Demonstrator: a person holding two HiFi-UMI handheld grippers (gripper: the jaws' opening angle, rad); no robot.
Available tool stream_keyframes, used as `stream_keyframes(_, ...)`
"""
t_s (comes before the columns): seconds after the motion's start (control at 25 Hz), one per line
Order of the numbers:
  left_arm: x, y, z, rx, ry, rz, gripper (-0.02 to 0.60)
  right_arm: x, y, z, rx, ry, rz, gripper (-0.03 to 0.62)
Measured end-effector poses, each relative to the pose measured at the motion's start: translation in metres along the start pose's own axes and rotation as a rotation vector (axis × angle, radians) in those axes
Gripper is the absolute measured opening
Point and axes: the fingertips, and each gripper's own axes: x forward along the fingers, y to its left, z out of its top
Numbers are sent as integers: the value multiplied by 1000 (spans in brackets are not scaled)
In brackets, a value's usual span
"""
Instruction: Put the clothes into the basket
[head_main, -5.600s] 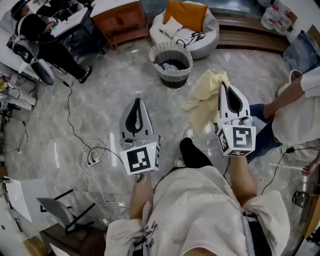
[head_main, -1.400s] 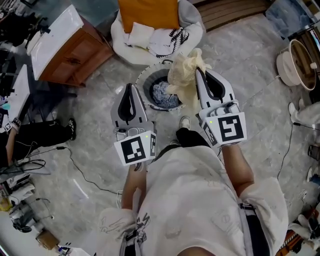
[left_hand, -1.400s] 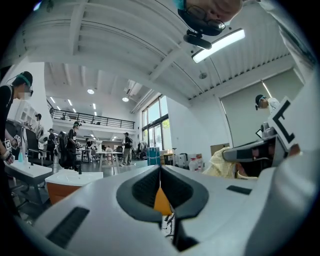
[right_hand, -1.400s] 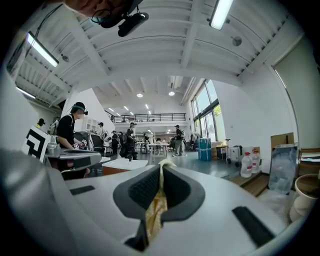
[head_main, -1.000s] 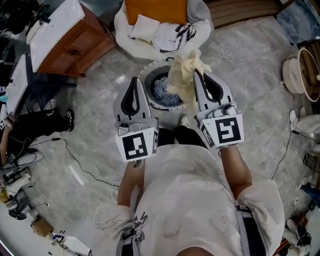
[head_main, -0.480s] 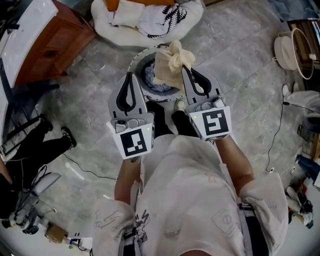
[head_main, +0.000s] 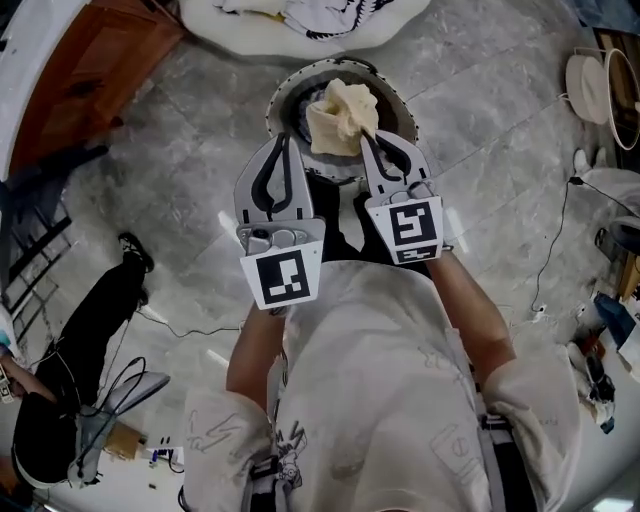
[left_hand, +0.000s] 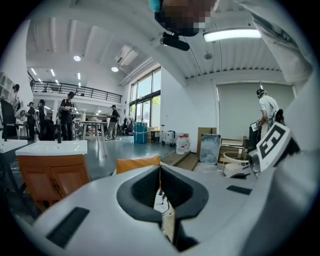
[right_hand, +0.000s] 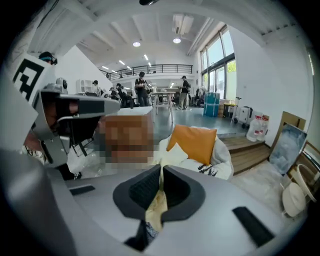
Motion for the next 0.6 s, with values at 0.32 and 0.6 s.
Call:
stream_keyframes(0.32, 11, 24, -56, -19, 111, -46, 5, 78, 14, -105, 118, 222, 6, -8)
stream_keyframes(0.6, 31, 31, -82, -36, 127, -29, 5, 130, 10, -185, 177, 373, -10, -8)
